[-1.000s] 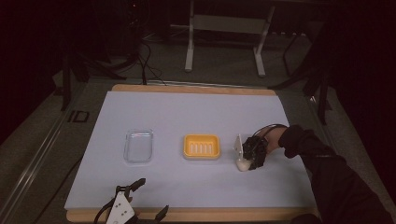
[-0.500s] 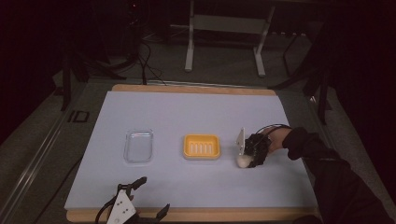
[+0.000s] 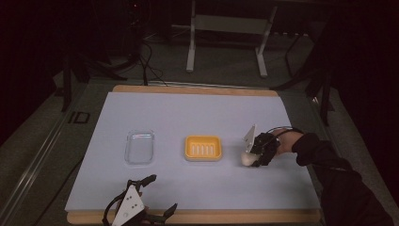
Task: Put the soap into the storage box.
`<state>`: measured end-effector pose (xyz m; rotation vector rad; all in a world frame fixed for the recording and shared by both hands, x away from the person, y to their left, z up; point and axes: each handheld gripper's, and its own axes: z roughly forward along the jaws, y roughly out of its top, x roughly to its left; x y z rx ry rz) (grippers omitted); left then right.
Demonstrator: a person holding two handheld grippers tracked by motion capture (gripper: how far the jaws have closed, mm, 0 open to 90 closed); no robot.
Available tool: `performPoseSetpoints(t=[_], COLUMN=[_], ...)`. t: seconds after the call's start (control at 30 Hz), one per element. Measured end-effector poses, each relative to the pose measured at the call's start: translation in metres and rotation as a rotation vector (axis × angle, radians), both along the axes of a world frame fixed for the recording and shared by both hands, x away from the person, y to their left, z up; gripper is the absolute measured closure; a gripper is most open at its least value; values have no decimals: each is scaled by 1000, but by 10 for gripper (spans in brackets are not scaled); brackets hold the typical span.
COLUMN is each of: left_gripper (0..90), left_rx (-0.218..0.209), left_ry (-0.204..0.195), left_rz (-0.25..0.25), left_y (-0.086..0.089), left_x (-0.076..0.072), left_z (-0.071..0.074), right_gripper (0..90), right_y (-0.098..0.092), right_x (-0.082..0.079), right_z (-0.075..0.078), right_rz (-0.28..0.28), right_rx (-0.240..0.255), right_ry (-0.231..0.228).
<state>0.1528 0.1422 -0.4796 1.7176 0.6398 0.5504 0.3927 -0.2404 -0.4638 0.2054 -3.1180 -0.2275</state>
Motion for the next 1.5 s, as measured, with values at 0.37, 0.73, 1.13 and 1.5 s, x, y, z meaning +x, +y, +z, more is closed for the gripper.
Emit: performPoseSetpoints(t=[0.37, 0.73, 1.13, 1.5], left_gripper=[9, 9, 9, 9], left_rx=[-19, -16, -16, -27], left_ry=[0, 32, 42, 28], left_rz=[-40, -62, -72, -80], left_y=[-5, -8, -9, -10], left_x=[17, 24, 25, 25], left_z=[3, 2, -1, -2], right_gripper=[499, 499, 499, 499], right_y=[-7, 5, 25, 41], right_x=[-8, -4, -2, 2], right_z=[6, 28, 49, 66], right_rz=[-42, -41, -45, -49], right_rx=[87, 120, 154, 160], right_ry=[-34, -53, -43, -58])
